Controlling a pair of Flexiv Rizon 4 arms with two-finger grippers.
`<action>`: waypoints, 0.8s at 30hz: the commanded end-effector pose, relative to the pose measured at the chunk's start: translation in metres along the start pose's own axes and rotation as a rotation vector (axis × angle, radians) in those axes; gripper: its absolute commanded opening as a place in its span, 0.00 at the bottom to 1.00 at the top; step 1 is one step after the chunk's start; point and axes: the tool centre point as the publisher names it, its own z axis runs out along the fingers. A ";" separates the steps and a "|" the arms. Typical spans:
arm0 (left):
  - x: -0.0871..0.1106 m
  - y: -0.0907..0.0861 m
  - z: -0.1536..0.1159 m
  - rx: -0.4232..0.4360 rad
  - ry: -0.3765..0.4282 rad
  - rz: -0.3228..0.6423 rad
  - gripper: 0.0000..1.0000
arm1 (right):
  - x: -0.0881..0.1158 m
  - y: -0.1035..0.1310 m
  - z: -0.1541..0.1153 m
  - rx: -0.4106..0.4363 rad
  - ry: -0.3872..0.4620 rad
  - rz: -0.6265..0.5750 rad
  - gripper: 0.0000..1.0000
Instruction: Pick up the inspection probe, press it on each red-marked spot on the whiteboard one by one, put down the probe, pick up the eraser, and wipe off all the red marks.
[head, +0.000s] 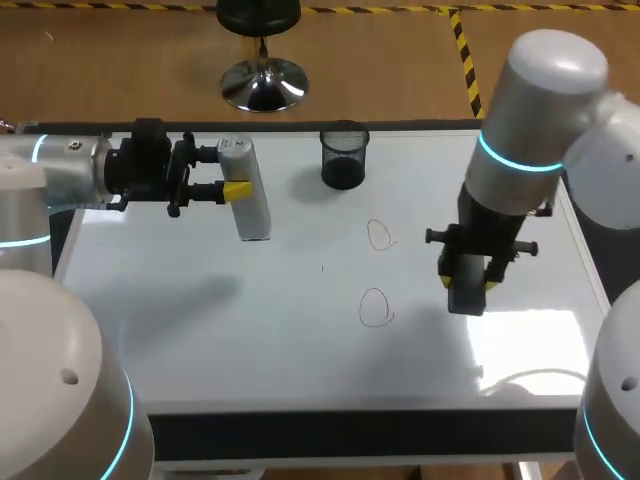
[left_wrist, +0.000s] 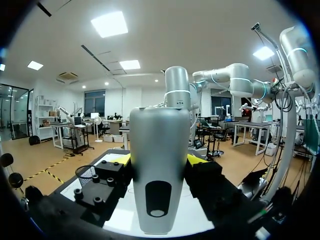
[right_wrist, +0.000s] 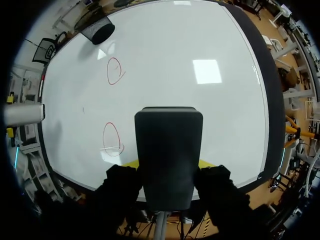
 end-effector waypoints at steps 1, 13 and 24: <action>-0.001 -0.001 0.000 0.000 0.002 0.000 0.00 | 0.019 0.013 0.007 0.008 -0.052 0.000 0.00; -0.001 -0.001 0.000 0.000 0.002 0.000 0.00 | 0.062 0.017 0.016 -0.024 -0.049 -0.018 0.00; -0.001 -0.001 0.000 0.000 0.002 0.000 0.00 | 0.098 0.003 0.028 -0.045 -0.022 -0.005 0.00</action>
